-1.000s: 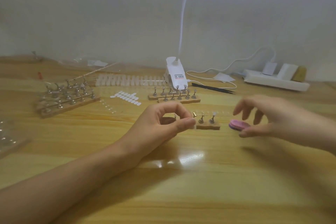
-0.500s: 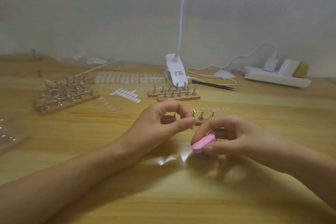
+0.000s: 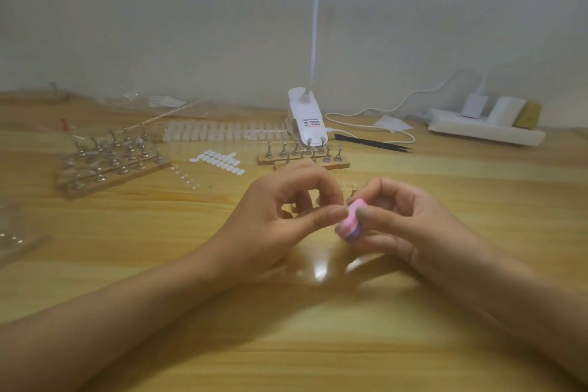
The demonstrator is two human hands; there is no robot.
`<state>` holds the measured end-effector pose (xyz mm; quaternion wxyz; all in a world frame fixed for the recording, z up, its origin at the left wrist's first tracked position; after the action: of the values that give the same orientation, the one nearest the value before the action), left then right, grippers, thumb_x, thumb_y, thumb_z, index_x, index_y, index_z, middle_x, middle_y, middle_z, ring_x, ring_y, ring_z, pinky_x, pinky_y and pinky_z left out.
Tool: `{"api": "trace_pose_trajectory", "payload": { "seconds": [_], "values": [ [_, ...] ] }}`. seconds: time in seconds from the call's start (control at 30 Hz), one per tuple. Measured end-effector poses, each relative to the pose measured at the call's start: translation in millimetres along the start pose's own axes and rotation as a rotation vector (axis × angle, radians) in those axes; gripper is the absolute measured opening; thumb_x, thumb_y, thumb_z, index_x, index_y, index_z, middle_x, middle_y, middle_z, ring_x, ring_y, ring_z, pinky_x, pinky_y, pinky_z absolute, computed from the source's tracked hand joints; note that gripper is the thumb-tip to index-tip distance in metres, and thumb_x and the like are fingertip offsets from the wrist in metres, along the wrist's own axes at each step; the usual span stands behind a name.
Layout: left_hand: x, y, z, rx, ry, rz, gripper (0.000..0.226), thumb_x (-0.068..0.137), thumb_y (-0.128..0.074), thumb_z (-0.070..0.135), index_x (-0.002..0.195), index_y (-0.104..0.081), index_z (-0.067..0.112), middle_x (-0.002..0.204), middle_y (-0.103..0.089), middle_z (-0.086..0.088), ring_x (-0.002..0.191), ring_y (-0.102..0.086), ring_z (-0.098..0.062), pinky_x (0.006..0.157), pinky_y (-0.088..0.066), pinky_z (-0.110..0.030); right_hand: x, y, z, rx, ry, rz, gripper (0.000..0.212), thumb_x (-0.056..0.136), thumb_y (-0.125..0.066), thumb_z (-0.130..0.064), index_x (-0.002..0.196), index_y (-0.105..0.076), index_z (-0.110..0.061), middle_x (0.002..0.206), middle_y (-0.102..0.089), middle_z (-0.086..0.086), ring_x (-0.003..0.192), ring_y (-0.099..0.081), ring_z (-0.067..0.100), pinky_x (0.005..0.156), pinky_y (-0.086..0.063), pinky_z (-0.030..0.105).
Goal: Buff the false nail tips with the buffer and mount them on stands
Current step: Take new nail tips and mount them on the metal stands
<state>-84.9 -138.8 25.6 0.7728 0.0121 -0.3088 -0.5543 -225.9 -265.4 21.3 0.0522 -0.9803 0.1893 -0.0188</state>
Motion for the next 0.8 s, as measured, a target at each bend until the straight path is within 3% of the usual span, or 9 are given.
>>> {"api": "trace_pose_trajectory", "payload": {
  "seconds": [0.07, 0.17, 0.33, 0.43, 0.57, 0.63, 0.73, 0.8],
  "values": [
    [-1.2, 1.0, 1.1, -0.009, 0.003, 0.029, 0.010, 0.084, -0.070, 0.027, 0.078, -0.065, 0.021, 0.086, -0.057, 0.011, 0.068, -0.053, -0.012, 0.061, -0.041, -0.017, -0.9, -0.1, -1.2, 0.013, 0.015, 0.048, 0.024, 0.077, -0.080, -0.024, 0.089, -0.065, -0.010, 0.088, -0.074, 0.015, 0.081, -0.073, 0.021, 0.070, -0.059, 0.028],
    [-1.7, -1.6, 3.9, 0.018, -0.044, 0.030, 0.013, 0.084, -0.072, 0.025, 0.078, -0.064, 0.017, 0.086, -0.057, 0.007, 0.068, -0.053, -0.014, 0.059, -0.041, -0.017, -4.4, -9.1, 1.8, 0.025, 0.006, -0.058, 0.019, 0.077, -0.084, -0.023, 0.086, -0.069, -0.017, 0.088, -0.074, 0.012, 0.081, -0.074, 0.021, 0.070, -0.059, 0.027],
    [-2.3, -1.3, 7.4, 0.066, -0.076, 0.053, 0.013, 0.085, -0.071, 0.024, 0.076, -0.063, 0.021, 0.085, -0.056, 0.007, 0.064, -0.050, -0.011, 0.050, -0.035, -0.024, -5.9, -8.2, 6.2, 0.097, 0.031, 0.044, 0.011, 0.076, -0.078, -0.022, 0.083, -0.070, -0.018, 0.085, -0.073, 0.011, 0.077, -0.073, 0.019, 0.068, -0.059, 0.026],
    [-3.1, -4.1, 8.3, 0.086, -0.092, 0.064, 0.015, 0.086, -0.071, 0.025, 0.076, -0.063, 0.017, 0.085, -0.056, 0.007, 0.064, -0.051, -0.012, 0.052, -0.035, -0.020, -6.5, -10.5, 6.4, 0.040, 0.026, -0.040, 0.012, 0.081, -0.080, -0.017, 0.085, -0.069, -0.019, 0.084, -0.073, 0.010, 0.076, -0.072, 0.020, 0.068, -0.059, 0.029],
    [-4.1, -5.8, 8.6, 0.124, -0.116, 0.034, 0.015, 0.087, -0.070, 0.022, 0.077, -0.064, 0.013, 0.085, -0.057, 0.005, 0.063, -0.050, -0.014, 0.053, -0.033, -0.015, -5.7, -6.1, 7.3, 0.076, 0.048, 0.029, 0.020, 0.076, -0.076, -0.018, 0.089, -0.064, -0.008, 0.084, -0.070, 0.012, 0.075, -0.071, 0.020, 0.066, -0.059, 0.028],
    [-3.5, -4.0, 7.4, 0.094, -0.099, 0.037, 0.014, 0.087, -0.070, 0.022, 0.077, -0.064, 0.015, 0.085, -0.056, 0.008, 0.064, -0.050, -0.014, 0.053, -0.034, -0.019, -5.4, -4.8, 8.4, 0.097, 0.055, 0.049, 0.023, 0.076, -0.074, -0.019, 0.092, -0.062, -0.006, 0.085, -0.071, 0.012, 0.077, -0.072, 0.019, 0.067, -0.059, 0.027],
    [-2.4, -1.4, 5.0, 0.050, -0.071, 0.067, 0.015, 0.086, -0.070, 0.028, 0.078, -0.063, 0.017, 0.085, -0.056, 0.011, 0.065, -0.050, -0.013, 0.052, -0.037, -0.027, -6.2, -5.1, 10.0, 0.110, 0.059, 0.036, 0.021, 0.078, -0.074, -0.017, 0.093, -0.062, -0.009, 0.087, -0.071, 0.010, 0.078, -0.072, 0.019, 0.070, -0.059, 0.028],
    [-2.1, -2.1, 4.2, 0.051, -0.057, 0.068, 0.014, 0.086, -0.070, 0.024, 0.078, -0.064, 0.015, 0.085, -0.056, 0.009, 0.066, -0.050, -0.011, 0.053, -0.035, -0.020, -6.9, -9.5, 10.6, 0.068, 0.059, -0.036, 0.016, 0.080, -0.077, -0.014, 0.091, -0.064, -0.013, 0.089, -0.071, 0.012, 0.079, -0.072, 0.021, 0.071, -0.060, 0.031]
  ]
}}
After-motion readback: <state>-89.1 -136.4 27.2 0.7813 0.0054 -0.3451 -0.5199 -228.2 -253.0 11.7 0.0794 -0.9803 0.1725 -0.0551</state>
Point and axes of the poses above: each hand's wrist, its own x-axis towards the middle knuckle, its own y-axis out of the back of the hand, z = x × y, the point moved 2 cm from there along x, towards the middle knuckle
